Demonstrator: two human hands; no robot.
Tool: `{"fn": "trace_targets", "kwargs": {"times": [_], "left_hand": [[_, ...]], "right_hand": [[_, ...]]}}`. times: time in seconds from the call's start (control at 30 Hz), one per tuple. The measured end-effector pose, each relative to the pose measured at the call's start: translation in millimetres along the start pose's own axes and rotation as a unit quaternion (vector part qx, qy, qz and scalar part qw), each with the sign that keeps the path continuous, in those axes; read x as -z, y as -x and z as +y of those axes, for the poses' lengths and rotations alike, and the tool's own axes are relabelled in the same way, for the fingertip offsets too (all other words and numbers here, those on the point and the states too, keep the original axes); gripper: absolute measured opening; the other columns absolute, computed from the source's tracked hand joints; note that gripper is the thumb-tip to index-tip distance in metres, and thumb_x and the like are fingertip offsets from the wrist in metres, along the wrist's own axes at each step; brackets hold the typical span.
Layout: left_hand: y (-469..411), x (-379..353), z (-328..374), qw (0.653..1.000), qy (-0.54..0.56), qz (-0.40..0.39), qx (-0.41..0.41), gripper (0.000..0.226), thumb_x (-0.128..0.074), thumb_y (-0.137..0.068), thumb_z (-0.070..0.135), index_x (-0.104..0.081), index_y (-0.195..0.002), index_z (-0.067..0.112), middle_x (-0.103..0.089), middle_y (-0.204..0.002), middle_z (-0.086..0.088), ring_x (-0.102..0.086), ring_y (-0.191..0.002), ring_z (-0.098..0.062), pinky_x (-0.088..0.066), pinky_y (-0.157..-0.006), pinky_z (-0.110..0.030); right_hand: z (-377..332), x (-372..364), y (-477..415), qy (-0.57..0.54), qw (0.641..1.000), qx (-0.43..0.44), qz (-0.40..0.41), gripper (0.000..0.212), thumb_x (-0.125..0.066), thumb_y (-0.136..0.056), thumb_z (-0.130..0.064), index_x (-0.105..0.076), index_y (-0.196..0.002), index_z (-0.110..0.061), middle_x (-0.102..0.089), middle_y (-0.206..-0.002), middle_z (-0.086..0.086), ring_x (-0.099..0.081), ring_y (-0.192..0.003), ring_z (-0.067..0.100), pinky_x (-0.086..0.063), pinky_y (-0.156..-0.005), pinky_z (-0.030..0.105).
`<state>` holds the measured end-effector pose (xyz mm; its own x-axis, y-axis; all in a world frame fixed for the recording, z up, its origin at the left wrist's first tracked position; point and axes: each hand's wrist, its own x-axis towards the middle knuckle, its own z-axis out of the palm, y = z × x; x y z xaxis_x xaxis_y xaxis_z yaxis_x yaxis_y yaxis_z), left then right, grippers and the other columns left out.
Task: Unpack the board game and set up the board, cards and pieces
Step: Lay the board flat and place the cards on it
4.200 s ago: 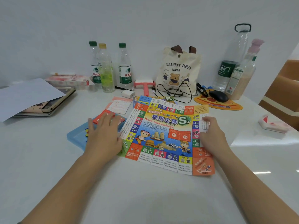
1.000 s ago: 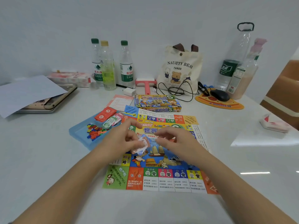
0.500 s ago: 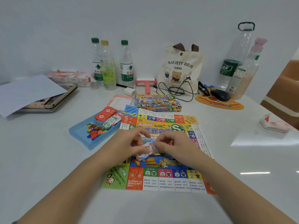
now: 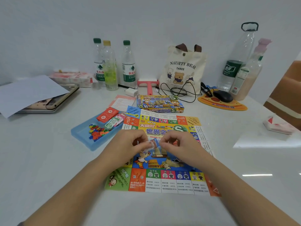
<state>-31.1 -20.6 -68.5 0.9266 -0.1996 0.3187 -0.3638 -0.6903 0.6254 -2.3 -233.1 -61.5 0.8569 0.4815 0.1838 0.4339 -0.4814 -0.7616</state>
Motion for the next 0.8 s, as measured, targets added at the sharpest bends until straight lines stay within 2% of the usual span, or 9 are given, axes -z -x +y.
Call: {"fn": "trace_targets", "kwargs": {"times": [0.13,0.37,0.5,0.6,0.7,0.8], "left_hand": [[-1.3,-1.0,1.1,0.999,-0.031,-0.018,-0.023,0.02,-0.07,-0.08,0.042,-0.064,-0.071,0.025,-0.06,-0.065,0.012,-0.055,-0.067,-0.01,-0.042,-0.055,-0.02],[-1.9,-2.3,1.1,0.993,-0.106,-0.013,-0.05,0.028,-0.065,-0.079,0.052,-0.062,-0.071,0.025,-0.058,-0.064,0.013,-0.054,-0.064,-0.006,-0.042,-0.054,-0.019],[-1.9,-1.3,-0.5,0.993,-0.1,-0.009,-0.056,0.026,-0.066,-0.078,0.05,-0.06,-0.07,0.026,-0.056,-0.062,0.015,-0.052,-0.061,-0.005,-0.037,-0.053,-0.015],[-1.0,-2.0,-0.2,0.992,-0.114,-0.026,-0.053,0.031,-0.059,-0.079,0.058,-0.062,-0.072,0.028,-0.058,-0.066,0.015,-0.054,-0.064,-0.004,-0.039,-0.055,-0.016],[-3.0,2.4,-5.3,0.987,-0.154,0.037,-0.014,0.035,-0.044,-0.085,0.059,-0.062,-0.082,0.029,-0.059,-0.077,0.016,-0.053,-0.074,-0.002,-0.042,-0.066,-0.021],[-4.1,9.7,-18.0,0.962,-0.244,0.114,0.051,0.023,-0.052,-0.09,0.044,-0.06,-0.103,0.026,-0.058,-0.102,0.012,-0.053,-0.099,-0.011,-0.04,-0.091,-0.034]], "right_hand": [[0.6,-1.3,1.1,0.003,1.0,0.007,0.002,0.008,-0.07,-0.085,-0.024,-0.073,-0.092,-0.027,-0.067,-0.086,-0.01,-0.053,-0.07,0.003,-0.043,-0.061,0.014],[-2.5,-1.0,1.6,0.026,0.999,0.031,-0.006,0.007,-0.071,-0.085,-0.024,-0.073,-0.086,-0.03,-0.064,-0.08,-0.015,-0.055,-0.072,0.004,-0.042,-0.062,0.014],[-1.1,-2.2,1.0,0.045,0.998,0.04,-0.009,0.009,-0.071,-0.084,-0.023,-0.071,-0.082,-0.032,-0.064,-0.078,-0.016,-0.056,-0.074,0.006,-0.043,-0.064,0.014],[0.1,-2.7,-0.5,0.07,0.997,0.035,-0.016,0.012,-0.069,-0.086,-0.023,-0.068,-0.08,-0.033,-0.063,-0.078,-0.015,-0.056,-0.075,0.005,-0.045,-0.066,0.016],[4.1,1.9,-1.4,0.07,0.997,-0.004,-0.04,0.014,-0.067,-0.088,-0.023,-0.066,-0.077,-0.032,-0.066,-0.077,-0.01,-0.057,-0.072,0.006,-0.049,-0.065,0.022],[6.5,6.4,-1.1,0.065,0.994,-0.032,-0.079,0.01,-0.066,-0.088,-0.024,-0.068,-0.079,-0.025,-0.068,-0.077,-0.005,-0.058,-0.068,0.006,-0.049,-0.063,0.021]]}}
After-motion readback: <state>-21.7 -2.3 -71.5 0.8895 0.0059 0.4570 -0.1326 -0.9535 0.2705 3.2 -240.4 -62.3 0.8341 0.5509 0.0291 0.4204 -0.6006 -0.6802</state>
